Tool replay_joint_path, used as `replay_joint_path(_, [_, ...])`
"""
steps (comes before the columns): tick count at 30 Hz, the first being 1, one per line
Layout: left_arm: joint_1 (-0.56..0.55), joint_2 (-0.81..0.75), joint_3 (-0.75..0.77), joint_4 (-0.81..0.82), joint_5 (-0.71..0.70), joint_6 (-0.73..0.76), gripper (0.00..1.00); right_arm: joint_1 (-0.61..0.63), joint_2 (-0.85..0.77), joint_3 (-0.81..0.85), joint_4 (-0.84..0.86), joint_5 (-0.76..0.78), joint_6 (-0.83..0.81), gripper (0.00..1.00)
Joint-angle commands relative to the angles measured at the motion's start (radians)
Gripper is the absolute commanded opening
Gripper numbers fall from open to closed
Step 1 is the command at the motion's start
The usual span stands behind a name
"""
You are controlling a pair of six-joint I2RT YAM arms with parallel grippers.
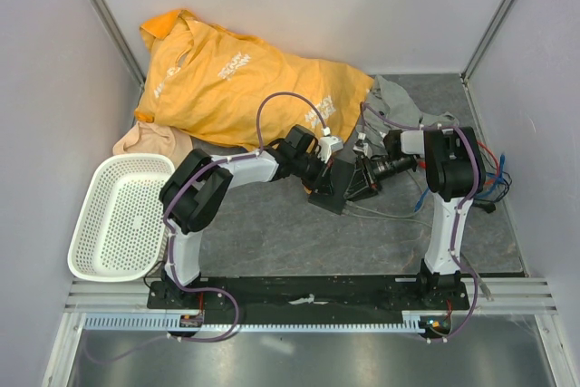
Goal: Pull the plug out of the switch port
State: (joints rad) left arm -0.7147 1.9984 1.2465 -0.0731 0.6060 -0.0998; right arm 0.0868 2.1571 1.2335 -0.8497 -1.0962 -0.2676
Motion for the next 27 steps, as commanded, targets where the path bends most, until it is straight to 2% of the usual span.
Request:
replay_joint_path(1, [0.008, 0.028, 0.004, -0.027, -0.040, 0.002, 0.02, -0.002, 0.044, 0.030, 0.040, 0.216, -0.096, 0.47])
replay_joint_path(14, [0.008, 0.031, 0.008, -0.024, -0.032, 0.011, 0.01, 0.004, 0.055, 0.052, -0.060, 0.231, -0.193, 0.42])
replay_joint_path(23, [0.008, 0.039, 0.013, -0.027, -0.034, 0.009, 0.02, 0.037, 0.053, 0.043, -0.043, 0.245, -0.188, 0.42])
replay_joint_path(27, [0.008, 0.036, 0.008, -0.022, -0.034, 0.009, 0.02, 0.042, 0.052, 0.044, -0.017, 0.252, -0.159, 0.37])
